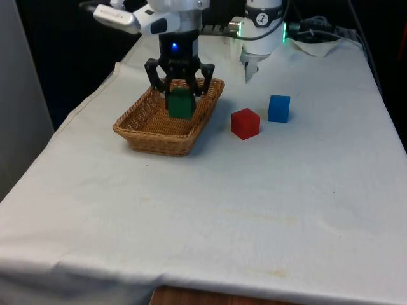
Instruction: Pick up exactly two blocks and place them into the basket.
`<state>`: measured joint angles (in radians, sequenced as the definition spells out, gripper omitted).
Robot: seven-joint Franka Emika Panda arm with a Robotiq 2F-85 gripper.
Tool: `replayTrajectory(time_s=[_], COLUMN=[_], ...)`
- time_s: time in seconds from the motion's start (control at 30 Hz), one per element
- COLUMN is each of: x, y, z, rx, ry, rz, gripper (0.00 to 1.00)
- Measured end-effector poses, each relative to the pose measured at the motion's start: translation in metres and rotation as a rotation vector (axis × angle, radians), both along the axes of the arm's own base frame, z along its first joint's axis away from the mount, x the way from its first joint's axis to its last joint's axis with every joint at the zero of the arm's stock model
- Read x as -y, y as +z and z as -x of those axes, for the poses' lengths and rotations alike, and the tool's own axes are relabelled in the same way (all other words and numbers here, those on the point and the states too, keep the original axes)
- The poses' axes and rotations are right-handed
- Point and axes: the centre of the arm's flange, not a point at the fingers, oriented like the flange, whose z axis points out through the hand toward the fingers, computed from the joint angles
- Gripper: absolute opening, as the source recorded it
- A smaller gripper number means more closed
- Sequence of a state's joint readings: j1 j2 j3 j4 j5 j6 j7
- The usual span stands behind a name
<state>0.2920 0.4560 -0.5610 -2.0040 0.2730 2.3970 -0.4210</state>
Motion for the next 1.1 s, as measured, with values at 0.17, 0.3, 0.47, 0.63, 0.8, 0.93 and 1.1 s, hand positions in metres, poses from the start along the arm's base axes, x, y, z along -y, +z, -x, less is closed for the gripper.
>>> replayTrajectory(time_s=[0.17, 0.3, 0.47, 0.63, 0.8, 0.93, 1.1], x=[0.004, 0.005, 0.006, 0.006, 0.008, 0.008, 0.009], y=[-0.014, -0.023, -0.034, -0.034, -0.027, -0.026, -0.027], z=[0.001, 0.002, 0.002, 0.002, 0.003, 0.003, 0.004], rx=[0.002, 0.0, -0.004, -0.003, 0.0, -0.002, -0.004], ry=[0.007, 0.009, 0.014, 0.014, 0.013, 0.011, 0.01], rz=[-0.006, -0.006, 0.0, 0.001, -0.006, -0.009, -0.008], gripper=[0.0, 0.0, 0.0, 0.0, 0.0, 0.0, 0.03])
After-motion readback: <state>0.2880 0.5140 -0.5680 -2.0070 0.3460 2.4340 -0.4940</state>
